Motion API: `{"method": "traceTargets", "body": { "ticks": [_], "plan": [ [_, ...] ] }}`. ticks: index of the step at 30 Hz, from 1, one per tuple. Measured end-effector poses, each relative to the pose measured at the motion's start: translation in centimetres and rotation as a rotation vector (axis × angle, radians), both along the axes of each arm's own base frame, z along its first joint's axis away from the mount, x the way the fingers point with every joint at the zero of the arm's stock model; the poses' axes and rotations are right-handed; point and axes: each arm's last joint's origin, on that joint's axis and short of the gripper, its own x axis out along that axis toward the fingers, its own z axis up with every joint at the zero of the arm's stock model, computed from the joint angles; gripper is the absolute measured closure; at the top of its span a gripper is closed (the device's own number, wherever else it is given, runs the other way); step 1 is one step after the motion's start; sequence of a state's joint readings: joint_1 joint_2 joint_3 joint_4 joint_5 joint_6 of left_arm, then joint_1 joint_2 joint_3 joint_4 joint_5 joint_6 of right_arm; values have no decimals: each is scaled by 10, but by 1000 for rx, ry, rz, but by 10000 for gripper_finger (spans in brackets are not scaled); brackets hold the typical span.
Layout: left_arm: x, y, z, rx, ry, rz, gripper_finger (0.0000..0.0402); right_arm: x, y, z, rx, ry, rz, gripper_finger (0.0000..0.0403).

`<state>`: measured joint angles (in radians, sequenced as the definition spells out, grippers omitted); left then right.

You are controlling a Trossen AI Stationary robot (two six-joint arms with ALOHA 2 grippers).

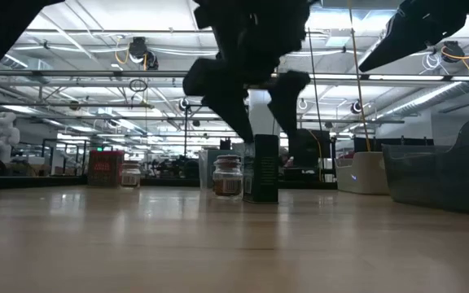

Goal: Sort spices by type
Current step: Put the black seasoning can into the transparent bin

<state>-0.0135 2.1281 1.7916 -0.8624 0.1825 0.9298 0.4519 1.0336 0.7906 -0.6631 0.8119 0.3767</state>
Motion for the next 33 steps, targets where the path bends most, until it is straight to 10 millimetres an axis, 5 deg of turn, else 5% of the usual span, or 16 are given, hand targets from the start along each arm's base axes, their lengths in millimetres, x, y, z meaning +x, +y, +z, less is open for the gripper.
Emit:
{"method": "traceTargets", "body": {
  "ticks": [14,33],
  "plan": [
    [1,1,-13,8,49,3,47,0,0,0,1,1,1,403],
    [0,6,-14,36,67,23,251,0,0,0,2,1,1,403]
  ]
}}
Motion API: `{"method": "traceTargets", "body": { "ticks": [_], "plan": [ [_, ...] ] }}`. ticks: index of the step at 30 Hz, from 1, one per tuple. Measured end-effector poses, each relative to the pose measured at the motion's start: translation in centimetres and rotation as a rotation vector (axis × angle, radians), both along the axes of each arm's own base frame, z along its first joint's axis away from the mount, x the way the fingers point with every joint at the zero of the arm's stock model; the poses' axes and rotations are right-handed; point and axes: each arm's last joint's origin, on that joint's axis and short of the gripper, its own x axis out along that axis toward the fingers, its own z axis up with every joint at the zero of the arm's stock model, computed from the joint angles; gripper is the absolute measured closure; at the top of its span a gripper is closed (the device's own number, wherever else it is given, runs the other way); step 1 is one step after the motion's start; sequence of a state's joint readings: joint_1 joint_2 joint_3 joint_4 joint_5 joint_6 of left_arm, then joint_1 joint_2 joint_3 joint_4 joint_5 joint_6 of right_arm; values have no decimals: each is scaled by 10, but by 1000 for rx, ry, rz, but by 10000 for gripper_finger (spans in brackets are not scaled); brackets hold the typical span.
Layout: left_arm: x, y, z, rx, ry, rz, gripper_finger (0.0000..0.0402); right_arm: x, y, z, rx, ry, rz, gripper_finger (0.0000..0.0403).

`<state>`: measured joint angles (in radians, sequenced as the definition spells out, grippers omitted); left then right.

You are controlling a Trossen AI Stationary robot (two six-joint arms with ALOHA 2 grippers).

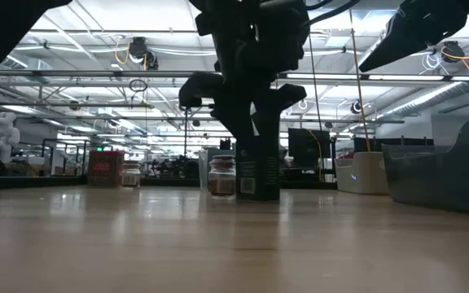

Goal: Sort spices by type
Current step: Put the black seasoning can into the transparent bin

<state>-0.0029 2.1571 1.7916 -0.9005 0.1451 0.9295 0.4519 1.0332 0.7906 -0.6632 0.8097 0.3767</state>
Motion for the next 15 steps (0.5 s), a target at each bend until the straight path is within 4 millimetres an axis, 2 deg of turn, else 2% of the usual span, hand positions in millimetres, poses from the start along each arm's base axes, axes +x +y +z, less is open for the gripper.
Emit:
{"method": "traceTargets", "body": {
  "ticks": [2,8,10,15],
  "plan": [
    [0,2,0,18,-6,8,264,0,0,0,0,0,0,403],
    [4,8,4,37,-34,30,264,0,0,0,0,0,0,403],
    [6,9,13,37,-56,36,258,0,0,0,0,0,0,403],
    [14,24,52,33,-137,82,250,0,0,0,0,1,0,403]
  ]
}}
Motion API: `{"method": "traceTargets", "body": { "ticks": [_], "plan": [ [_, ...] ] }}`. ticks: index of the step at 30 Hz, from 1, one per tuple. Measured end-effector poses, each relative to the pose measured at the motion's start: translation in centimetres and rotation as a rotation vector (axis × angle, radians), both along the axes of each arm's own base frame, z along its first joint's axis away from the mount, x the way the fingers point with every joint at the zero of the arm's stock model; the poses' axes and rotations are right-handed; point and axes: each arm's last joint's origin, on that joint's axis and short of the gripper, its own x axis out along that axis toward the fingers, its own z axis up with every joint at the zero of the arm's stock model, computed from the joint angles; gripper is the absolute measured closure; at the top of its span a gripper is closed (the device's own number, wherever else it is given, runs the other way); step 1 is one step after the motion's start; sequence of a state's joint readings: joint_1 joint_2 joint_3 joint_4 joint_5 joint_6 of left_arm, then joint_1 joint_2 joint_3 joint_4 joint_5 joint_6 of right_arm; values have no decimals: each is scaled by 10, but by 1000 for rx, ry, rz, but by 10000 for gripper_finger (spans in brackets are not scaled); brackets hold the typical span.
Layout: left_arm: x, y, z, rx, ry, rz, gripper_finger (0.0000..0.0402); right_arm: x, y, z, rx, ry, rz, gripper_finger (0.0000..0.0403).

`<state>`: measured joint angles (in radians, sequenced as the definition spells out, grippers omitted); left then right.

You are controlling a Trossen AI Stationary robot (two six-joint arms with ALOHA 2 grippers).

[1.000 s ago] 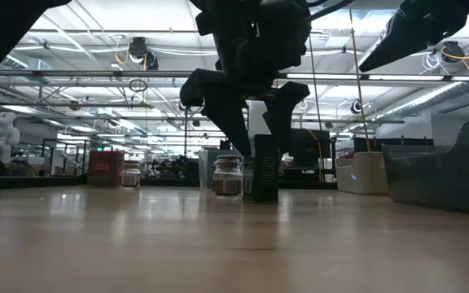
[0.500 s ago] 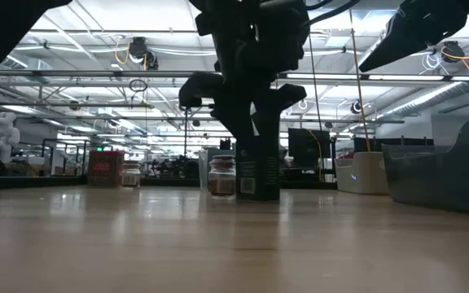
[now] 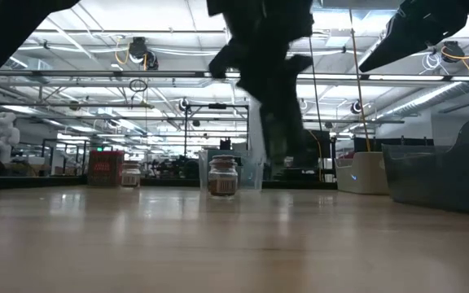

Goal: Sort spices by type
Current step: Put the black seasoning can into the transparent bin

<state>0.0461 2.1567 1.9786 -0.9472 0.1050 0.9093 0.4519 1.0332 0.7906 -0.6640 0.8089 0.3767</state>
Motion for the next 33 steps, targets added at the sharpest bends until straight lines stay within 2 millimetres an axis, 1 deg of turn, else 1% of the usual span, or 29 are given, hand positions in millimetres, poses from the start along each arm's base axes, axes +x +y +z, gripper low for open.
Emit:
{"method": "traceTargets", "body": {
  "ticks": [3,6,10,13,16,20,22,24,26,29,31,33],
  "plan": [
    [1,18,28,-9,-60,73,248,0,0,0,0,0,0,403],
    [-4,42,50,-19,-75,166,248,0,0,0,1,1,1,403],
    [-15,85,70,-27,-105,437,251,-1,0,0,0,7,2,403],
    [-24,122,77,-70,-144,687,256,-1,0,0,1,8,1,403],
    [-34,157,80,-146,-206,956,257,-1,0,0,1,7,1,403],
    [-51,204,84,-309,-319,1305,258,-1,0,0,1,7,0,403],
    [-60,222,85,-415,-370,1493,258,-1,0,0,2,6,0,403],
    [-68,236,85,-528,-404,1673,258,-1,0,0,2,6,1,403],
    [-75,246,85,-617,-429,1796,254,-1,0,0,2,6,0,403],
    [-78,254,84,-684,-451,1871,246,-1,0,0,2,6,1,403],
    [-74,252,83,-713,-455,1877,244,-1,0,0,2,6,1,403],
    [-66,247,77,-734,-434,1876,243,-1,0,0,1,6,0,403]
  ]
}}
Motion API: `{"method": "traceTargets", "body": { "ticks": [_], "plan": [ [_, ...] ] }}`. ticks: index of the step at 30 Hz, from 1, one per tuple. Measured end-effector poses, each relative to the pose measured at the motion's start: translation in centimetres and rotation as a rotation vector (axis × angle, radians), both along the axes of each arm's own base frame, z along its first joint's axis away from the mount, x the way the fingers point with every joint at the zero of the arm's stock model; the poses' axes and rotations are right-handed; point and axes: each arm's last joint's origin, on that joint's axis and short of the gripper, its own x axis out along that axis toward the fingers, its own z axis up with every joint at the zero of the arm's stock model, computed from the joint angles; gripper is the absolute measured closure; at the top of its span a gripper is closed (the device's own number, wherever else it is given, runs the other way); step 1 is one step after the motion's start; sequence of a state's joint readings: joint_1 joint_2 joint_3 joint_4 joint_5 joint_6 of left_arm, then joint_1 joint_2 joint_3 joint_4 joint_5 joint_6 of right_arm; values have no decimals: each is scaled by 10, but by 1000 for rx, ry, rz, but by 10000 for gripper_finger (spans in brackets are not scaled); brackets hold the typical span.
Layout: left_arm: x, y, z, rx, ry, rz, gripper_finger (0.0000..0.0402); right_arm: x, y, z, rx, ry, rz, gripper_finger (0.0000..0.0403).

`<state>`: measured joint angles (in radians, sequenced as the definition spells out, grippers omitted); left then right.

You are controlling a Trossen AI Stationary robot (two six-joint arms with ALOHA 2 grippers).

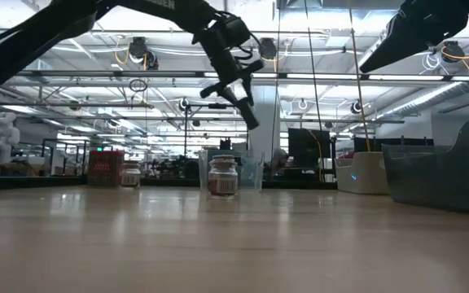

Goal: Sort spices by type
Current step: Put the black seasoning can into the transparent bin

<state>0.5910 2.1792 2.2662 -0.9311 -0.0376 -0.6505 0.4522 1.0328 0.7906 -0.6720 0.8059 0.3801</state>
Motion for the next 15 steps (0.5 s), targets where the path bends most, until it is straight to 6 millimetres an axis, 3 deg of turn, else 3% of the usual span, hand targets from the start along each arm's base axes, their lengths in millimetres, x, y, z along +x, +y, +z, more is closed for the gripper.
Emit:
{"method": "traceTargets", "body": {
  "ticks": [8,15],
  "plan": [
    [23,-8,-37,-59,63,12,241,0,0,0,2,-1,-1,403],
    [21,-12,-46,-52,168,48,254,0,0,0,1,4,0,403]
  ]
}}
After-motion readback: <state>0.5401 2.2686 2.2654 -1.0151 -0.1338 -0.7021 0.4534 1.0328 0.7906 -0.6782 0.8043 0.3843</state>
